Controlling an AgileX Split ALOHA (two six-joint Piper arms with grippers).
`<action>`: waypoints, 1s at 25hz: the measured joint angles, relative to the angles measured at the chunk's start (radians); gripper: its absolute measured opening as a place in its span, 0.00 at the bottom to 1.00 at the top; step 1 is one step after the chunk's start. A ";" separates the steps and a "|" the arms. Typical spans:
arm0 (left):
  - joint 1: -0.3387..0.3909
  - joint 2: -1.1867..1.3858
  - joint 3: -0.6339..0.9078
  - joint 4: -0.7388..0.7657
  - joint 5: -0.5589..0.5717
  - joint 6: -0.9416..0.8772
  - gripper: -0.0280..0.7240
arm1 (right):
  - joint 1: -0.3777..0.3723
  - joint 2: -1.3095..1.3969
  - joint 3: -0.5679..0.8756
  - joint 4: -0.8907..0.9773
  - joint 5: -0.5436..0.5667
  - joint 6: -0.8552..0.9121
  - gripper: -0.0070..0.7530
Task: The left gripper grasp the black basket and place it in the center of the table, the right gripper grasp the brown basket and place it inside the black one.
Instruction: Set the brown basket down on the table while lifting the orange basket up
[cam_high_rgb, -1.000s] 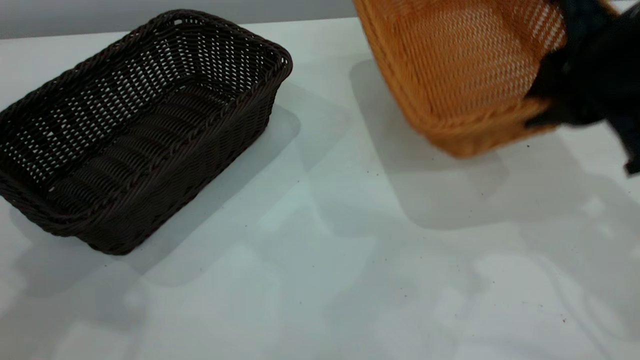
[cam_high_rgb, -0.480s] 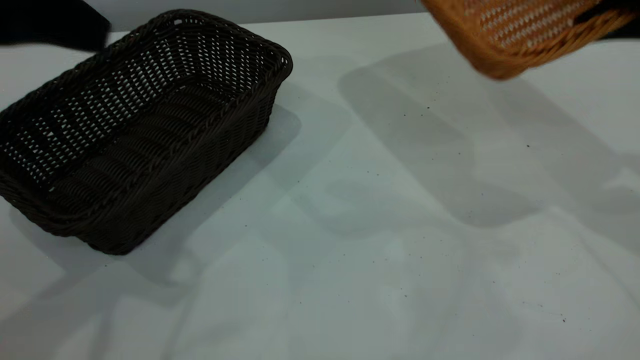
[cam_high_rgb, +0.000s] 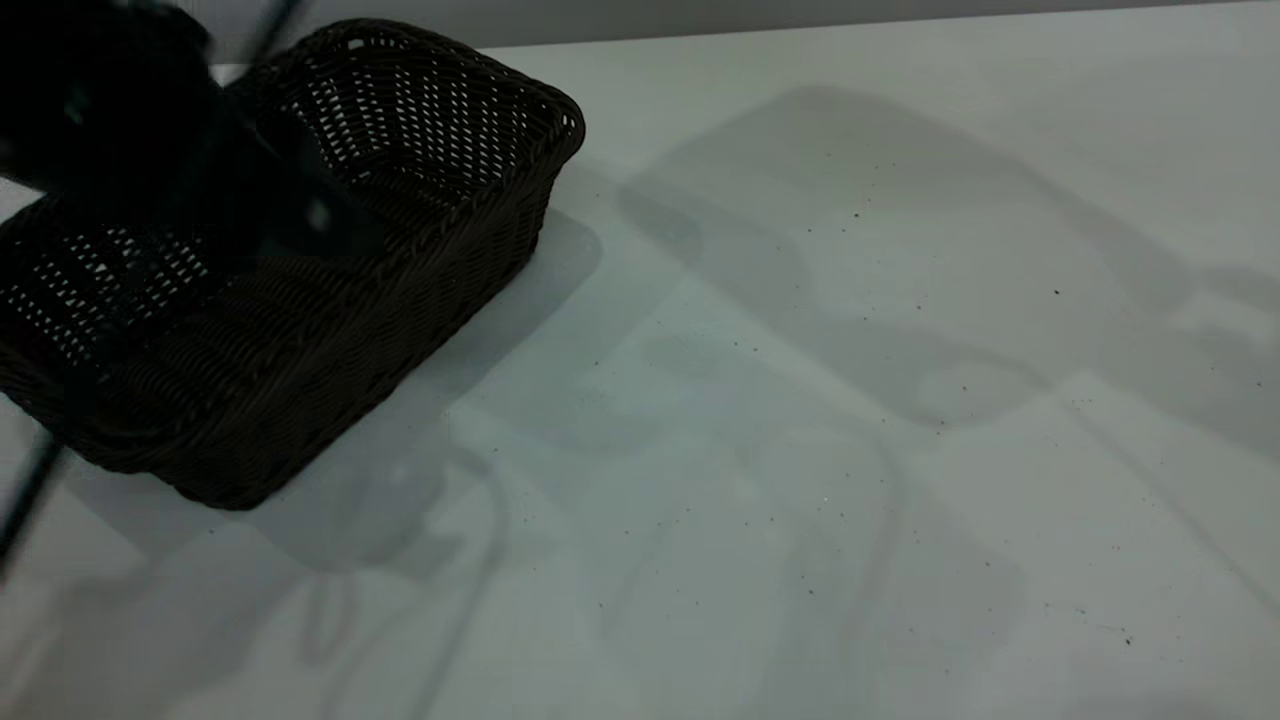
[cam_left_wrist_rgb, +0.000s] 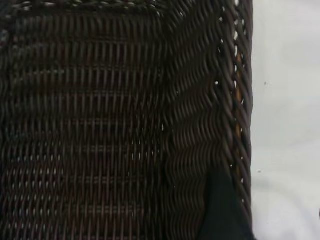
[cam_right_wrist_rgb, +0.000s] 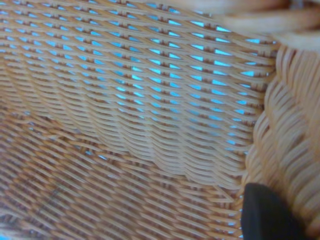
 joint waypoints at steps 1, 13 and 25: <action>-0.014 0.016 0.000 -0.002 -0.024 0.000 0.56 | 0.000 0.000 0.000 -0.004 0.002 0.000 0.14; -0.075 0.169 -0.025 -0.007 -0.182 -0.002 0.56 | 0.000 0.000 0.001 -0.005 0.013 -0.029 0.14; -0.075 0.248 -0.034 0.044 -0.201 0.009 0.29 | 0.001 0.000 0.001 -0.004 0.034 -0.043 0.14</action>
